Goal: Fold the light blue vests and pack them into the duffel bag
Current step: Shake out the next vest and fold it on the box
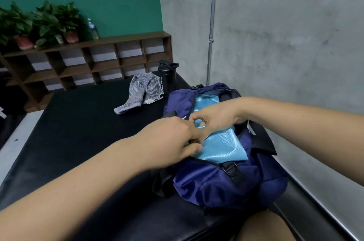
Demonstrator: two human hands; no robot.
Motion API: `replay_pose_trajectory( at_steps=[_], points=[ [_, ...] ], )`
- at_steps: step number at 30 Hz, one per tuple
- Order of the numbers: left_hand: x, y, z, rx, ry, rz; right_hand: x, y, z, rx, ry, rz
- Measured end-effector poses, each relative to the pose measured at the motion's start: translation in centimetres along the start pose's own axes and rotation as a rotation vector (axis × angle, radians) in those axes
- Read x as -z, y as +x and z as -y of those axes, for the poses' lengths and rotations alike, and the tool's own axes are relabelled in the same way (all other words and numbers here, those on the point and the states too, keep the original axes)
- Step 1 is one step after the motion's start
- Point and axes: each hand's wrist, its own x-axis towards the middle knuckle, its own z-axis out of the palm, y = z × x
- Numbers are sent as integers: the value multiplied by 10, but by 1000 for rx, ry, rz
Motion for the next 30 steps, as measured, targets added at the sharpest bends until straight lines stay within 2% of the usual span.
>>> replay_pose_trajectory(
  at_steps=[3,7,11,16,23,30],
  points=[
    [-7,19,-7,42,69,83,6,-18,-11,-46,-121,-91],
    [-14,39,-13,55,95,104,7,-47,-35,6,-326,-288],
    [-24,50,-17,75,-74,116,-7,-69,-61,16,-594,-269],
    [-33,54,-20,133,-65,167,-28,-84,-78,87,-730,-299],
    [-32,62,-20,176,-64,216,-32,-99,-76,190,-665,-404],
    [-38,74,-30,152,21,259,-4,-134,-55,233,-527,-313]
  ],
)
